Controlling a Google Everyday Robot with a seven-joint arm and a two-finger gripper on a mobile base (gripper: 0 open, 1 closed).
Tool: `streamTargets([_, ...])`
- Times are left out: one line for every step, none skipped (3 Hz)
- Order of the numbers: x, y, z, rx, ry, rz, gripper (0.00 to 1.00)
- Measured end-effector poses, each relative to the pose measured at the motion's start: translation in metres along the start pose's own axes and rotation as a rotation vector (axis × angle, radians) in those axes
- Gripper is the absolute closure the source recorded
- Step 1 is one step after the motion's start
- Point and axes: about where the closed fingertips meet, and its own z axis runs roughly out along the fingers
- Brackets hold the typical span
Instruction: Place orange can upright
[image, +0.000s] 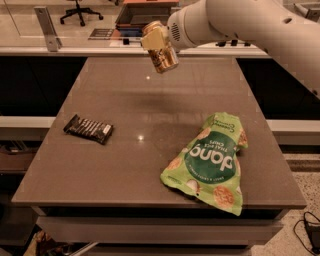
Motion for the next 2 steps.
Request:
streamTargets([-0.005,-0.001,0.012,-0.019,-0.066,-0.039,1.0])
streamTargets([-0.002,0.0,0.025,-0.036,-0.113,-0.062,1.0])
